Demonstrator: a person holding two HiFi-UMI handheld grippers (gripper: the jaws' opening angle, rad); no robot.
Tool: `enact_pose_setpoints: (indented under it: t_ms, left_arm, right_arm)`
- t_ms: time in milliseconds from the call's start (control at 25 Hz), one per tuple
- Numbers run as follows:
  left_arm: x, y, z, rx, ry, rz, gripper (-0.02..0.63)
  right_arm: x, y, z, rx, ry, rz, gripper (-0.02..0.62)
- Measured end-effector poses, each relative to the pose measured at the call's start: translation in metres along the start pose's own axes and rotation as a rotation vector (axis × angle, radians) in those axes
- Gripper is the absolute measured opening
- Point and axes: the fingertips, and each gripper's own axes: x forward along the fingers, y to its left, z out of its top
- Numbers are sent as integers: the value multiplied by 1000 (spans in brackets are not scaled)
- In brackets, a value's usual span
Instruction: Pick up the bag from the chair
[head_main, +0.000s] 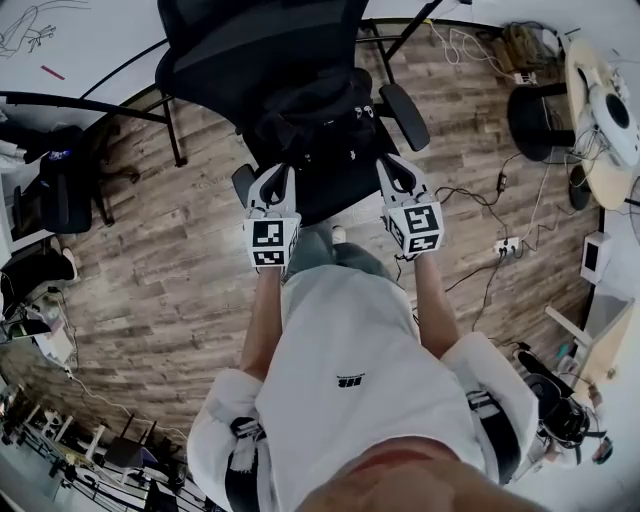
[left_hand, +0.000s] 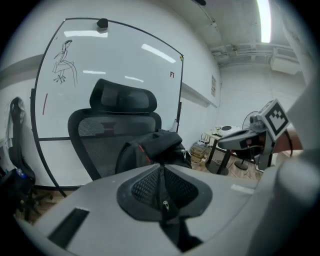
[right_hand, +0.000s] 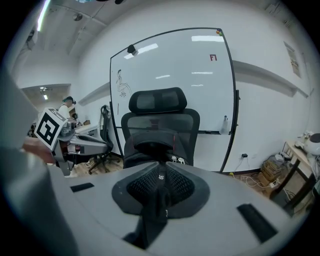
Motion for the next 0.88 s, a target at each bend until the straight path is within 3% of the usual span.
enact_pose_setpoints:
  t_ms: [80,240,480,880]
  left_arm:
    - [11,9,-5,-14,12,-2,21]
    - [31,23,-18,-42,46,-3,97]
    - [57,42,-30,-75,77,10,133]
    - [81,43,-45,-88,139,87,175]
  right_arm:
    - [13,-7,-3,-6,20,-15,37]
    - [36,-22,-11,-16,57,-35,57]
    - [70,-39,-15,-29,89,-44,80]
    - [114,-56,-27,-92,134,88,158]
